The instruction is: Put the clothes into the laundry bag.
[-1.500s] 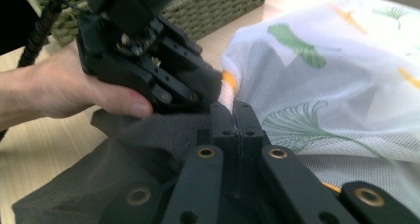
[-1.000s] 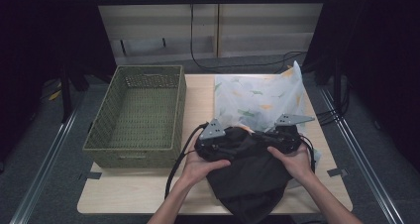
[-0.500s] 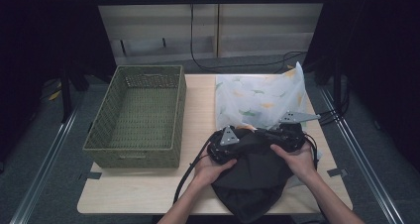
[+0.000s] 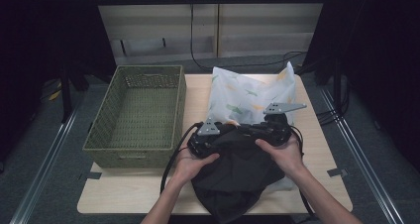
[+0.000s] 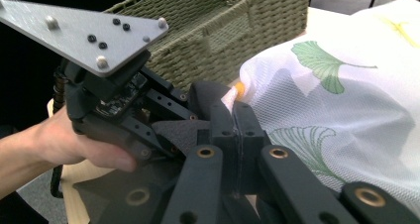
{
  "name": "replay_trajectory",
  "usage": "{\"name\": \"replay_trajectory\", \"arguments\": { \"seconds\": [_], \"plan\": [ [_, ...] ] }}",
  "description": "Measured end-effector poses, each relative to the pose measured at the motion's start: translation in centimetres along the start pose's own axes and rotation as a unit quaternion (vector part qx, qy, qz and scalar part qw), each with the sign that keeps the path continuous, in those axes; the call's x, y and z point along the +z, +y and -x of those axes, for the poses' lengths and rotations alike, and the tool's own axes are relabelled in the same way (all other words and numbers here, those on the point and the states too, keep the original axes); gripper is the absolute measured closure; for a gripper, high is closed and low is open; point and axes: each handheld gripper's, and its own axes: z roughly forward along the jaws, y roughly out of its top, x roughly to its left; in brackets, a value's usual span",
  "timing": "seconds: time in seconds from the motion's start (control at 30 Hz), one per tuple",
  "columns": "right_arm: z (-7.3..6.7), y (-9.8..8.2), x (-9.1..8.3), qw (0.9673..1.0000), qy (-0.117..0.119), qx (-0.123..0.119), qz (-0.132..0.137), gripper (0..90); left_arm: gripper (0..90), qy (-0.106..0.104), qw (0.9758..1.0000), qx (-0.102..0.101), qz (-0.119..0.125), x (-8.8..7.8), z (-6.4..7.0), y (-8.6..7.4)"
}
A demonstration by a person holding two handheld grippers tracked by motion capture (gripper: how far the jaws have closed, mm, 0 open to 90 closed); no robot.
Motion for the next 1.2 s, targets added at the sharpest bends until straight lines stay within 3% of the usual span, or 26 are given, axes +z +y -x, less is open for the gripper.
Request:
{"name": "replay_trajectory", "arguments": {
  "seconds": [0.13,0.2,0.37,0.5,0.57,0.63,0.67,0.8,0.87,1.0,1.1,1.2],
  "plan": [
    [1.0,-0.9,1.0,0.9999,-0.01,-0.009,-0.003,87.3,70.3,0.01,0.9999,0.0,-0.005,1.0,-0.3,-1.2],
    [2.1,-1.9,1.5,0.9994,-0.01,-0.027,-0.017,82.2,69.5,0.005,0.9999,-0.009,0.004,1.6,-0.7,-2.1],
    [4.5,-3.1,0.7,0.9987,-0.033,-0.034,-0.02,68.3,65.9,0.01,0.9999,-0.013,0.001,2.0,-1.1,-2.6],
    [6.0,-4.0,-0.3,0.9986,-0.042,-0.019,-0.025,58.0,48.7,0.001,0.9998,-0.018,0.01,1.5,-0.5,-2.3],
    [6.1,-4.6,-0.7,0.9979,-0.048,-0.025,-0.035,56.2,37.8,-0.009,0.9994,-0.011,0.032,0.8,0.1,-1.8],
    [6.1,-5.1,-0.7,0.997,-0.054,-0.027,-0.048,59.7,31.3,-0.029,0.9983,-0.004,0.05,0.2,0.9,-1.1],
    [6.1,-5.4,-0.6,0.9968,-0.054,-0.03,-0.052,69.8,26.7,-0.03,0.9984,-0.002,0.047,0.1,1.3,-0.8],
    [5.9,-5.5,-0.7,0.9972,-0.05,-0.034,-0.044,85.2,12.5,-0.049,0.998,0.02,0.035,0.8,2.7,-0.3],
    [5.8,-5.3,-1.1,0.998,-0.047,-0.029,-0.032,86.7,5.0,-0.06,0.9977,0.017,0.027,1.6,2.9,-0.5],
    [5.6,-4.9,-1.7,0.9985,-0.045,-0.026,-0.018,87.2,0.0,-0.074,0.9968,0.023,0.016,3.1,3.5,-1.2],
    [5.7,-5.0,-1.6,0.9986,-0.044,-0.025,-0.018,87.3,0.0,-0.06,0.9965,0.055,-0.018,4.3,4.2,-1.5],
    [5.6,-5.1,-1.5,0.9984,-0.044,-0.026,-0.023,87.3,0.0,-0.039,0.9942,0.084,-0.055,5.7,5.1,-2.3]
  ]
}}
